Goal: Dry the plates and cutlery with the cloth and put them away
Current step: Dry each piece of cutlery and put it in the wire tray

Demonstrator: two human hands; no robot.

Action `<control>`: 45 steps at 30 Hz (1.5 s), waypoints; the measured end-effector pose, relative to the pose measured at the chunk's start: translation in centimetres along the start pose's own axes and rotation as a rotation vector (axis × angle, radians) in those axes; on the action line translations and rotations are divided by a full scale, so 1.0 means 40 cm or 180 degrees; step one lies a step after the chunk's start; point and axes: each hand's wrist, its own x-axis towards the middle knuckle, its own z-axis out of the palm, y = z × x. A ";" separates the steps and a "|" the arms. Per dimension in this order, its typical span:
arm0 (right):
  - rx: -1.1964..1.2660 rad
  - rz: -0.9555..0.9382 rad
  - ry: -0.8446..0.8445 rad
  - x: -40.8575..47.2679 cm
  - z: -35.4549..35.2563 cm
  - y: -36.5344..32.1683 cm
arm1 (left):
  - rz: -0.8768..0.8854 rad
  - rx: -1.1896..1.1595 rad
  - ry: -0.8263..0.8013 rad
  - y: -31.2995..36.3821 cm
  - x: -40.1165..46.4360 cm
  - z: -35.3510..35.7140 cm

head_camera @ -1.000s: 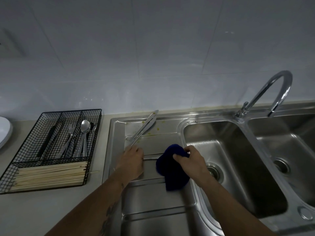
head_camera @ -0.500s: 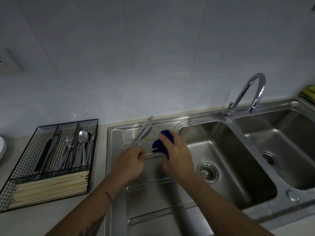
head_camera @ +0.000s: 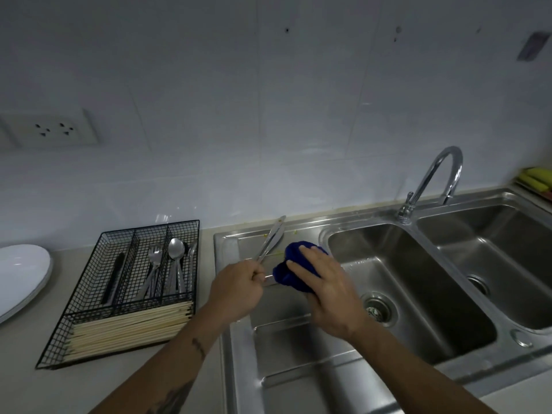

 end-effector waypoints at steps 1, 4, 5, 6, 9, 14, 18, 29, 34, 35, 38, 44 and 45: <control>-0.0007 0.0234 0.0017 -0.002 0.000 0.002 | 0.0012 0.0047 0.0010 -0.008 -0.009 -0.002; -0.0073 0.0546 -0.0009 0.004 0.019 -0.075 | 0.0053 0.0058 -0.0027 -0.024 -0.026 -0.001; -0.0083 0.0439 -0.0028 0.004 0.029 -0.109 | 0.0084 0.0057 -0.0039 -0.027 -0.030 -0.005; -0.0068 0.0273 -0.0072 0.000 0.036 -0.136 | 0.0120 0.0043 -0.0056 -0.033 -0.031 -0.010; -0.0063 0.0033 -0.0149 -0.004 0.025 -0.119 | 0.0144 0.0011 -0.0120 -0.054 -0.040 -0.025; -0.0142 0.0712 -0.0005 -0.010 0.007 -0.085 | 0.0157 0.0056 -0.0118 -0.078 -0.048 -0.026; 0.0032 0.0507 0.0007 0.013 -0.005 -0.149 | 0.0311 0.0001 -0.0153 -0.061 -0.036 -0.026; 0.1245 0.1750 0.0362 0.042 -0.045 -0.100 | 0.0666 -0.0184 0.0049 -0.076 -0.048 -0.002; 0.1637 0.2057 0.1139 0.071 -0.067 -0.131 | 0.1002 -0.0094 0.0196 -0.072 -0.043 0.007; 0.1521 0.1985 0.1171 0.073 -0.065 -0.141 | 0.1015 -0.0052 0.0231 -0.068 -0.040 0.004; 0.0543 0.1279 0.0855 0.053 -0.032 -0.165 | 0.0877 -0.0046 0.0292 -0.049 -0.030 -0.010; 0.0506 0.1197 0.0421 -0.017 0.017 -0.128 | 0.0279 -0.0142 -0.0236 -0.050 -0.034 -0.020; 0.0428 0.1173 0.0432 -0.021 0.020 -0.134 | 0.0192 -0.0202 -0.0324 -0.050 -0.034 -0.021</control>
